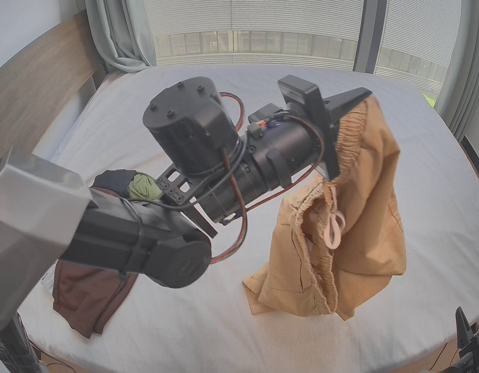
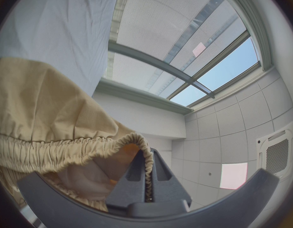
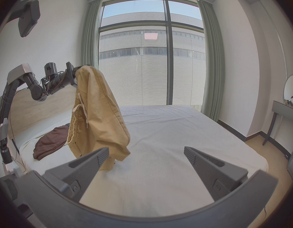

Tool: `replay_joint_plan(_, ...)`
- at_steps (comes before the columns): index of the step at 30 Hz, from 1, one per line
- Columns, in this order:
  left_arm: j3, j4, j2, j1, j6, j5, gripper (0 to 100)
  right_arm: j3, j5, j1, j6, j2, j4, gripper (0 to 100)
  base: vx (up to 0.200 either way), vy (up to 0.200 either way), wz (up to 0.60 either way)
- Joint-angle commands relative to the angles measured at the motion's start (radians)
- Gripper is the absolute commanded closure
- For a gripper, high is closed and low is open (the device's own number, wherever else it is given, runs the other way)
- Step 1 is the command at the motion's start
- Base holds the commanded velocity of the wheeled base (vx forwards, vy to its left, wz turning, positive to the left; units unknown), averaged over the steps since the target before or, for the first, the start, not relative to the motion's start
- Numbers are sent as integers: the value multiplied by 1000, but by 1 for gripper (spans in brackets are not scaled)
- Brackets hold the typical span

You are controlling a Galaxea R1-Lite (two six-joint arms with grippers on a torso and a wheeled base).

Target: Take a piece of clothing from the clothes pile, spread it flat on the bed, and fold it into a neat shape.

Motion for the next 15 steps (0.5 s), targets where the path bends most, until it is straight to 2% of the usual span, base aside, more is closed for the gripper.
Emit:
replay_joint_plan(1, 134, -9, -77, 98, 93, 2, 100, 16, 0, 0, 0, -15, 0, 0, 0, 0, 0)
replay_joint_plan(6, 360, -95, -127, 127, 247, -21, 100, 16, 0, 0, 0, -15, 0, 0, 0, 0, 0)
replay_joint_plan(7, 366, -100, -129, 128, 251, -22, 100, 16, 0, 0, 0, -15, 0, 0, 0, 0, 0)
replay_joint_plan(8, 436, -163, -132, 151, 272, -55, 100, 16, 0, 0, 0, -15, 0, 0, 0, 0, 0)
replay_joint_plan(12, 564, -307, -127, 224, 286, -144, 100, 16, 0, 0, 0, -15, 0, 0, 0, 0, 0)
replay_joint_plan(13, 564, -307, -127, 224, 286, -144, 100, 16, 0, 0, 0, -15, 0, 0, 0, 0, 0)
replay_joint_plan(14, 605, -330, -130, 266, 303, -174, 100, 16, 0, 0, 0, -15, 0, 0, 0, 0, 0)
replay_joint_plan(15, 614, -327, -132, 277, 318, -179, 100, 16, 0, 0, 0, -15, 0, 0, 0, 0, 0)
